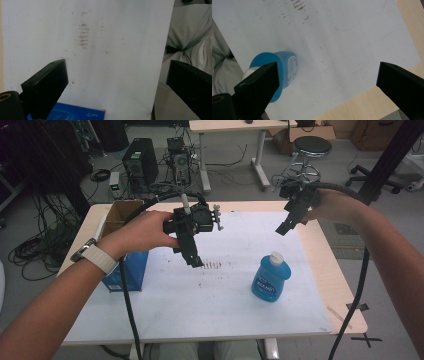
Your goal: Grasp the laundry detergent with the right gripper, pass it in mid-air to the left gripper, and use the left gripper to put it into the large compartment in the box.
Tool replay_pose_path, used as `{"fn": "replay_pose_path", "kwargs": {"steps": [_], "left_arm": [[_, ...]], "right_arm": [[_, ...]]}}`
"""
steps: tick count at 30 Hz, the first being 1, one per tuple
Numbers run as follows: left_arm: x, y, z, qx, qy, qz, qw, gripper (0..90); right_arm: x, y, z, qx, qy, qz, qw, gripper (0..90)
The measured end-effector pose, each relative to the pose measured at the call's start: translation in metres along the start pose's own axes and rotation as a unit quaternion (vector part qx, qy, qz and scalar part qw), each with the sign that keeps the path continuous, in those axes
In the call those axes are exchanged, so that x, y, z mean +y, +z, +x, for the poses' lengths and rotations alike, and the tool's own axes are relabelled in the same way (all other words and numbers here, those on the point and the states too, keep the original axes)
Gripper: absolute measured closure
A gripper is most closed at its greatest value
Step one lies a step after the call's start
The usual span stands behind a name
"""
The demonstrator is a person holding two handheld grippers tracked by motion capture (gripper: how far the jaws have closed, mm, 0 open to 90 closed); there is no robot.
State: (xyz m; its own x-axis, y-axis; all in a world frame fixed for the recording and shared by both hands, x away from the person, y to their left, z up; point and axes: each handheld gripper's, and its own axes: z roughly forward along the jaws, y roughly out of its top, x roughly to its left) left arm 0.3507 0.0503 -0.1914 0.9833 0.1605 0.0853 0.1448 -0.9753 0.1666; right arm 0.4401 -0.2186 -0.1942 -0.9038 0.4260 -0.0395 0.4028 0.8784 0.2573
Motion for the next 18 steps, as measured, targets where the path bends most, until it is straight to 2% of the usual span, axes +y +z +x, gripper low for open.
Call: {"fn": "replay_pose_path", "kwargs": {"steps": [5,14,18], "left_arm": [[0.0,0.0,-0.001,0.0,0.001,-0.001,1.0,4.5],[0.002,0.0,-0.001,0.002,0.0,0.001,1.0,4.5],[0.001,-0.001,0.0,0.004,0.001,0.0,1.0,4.5]], "right_arm": [[0.0,-0.003,0.003,-0.001,-0.002,0.0,1.0,4.5],[-0.006,-0.01,0.012,-0.002,0.011,0.002,0.9999,4.3],[-0.009,-0.017,0.016,-0.004,0.018,-0.006,0.9998,4.3]]}}
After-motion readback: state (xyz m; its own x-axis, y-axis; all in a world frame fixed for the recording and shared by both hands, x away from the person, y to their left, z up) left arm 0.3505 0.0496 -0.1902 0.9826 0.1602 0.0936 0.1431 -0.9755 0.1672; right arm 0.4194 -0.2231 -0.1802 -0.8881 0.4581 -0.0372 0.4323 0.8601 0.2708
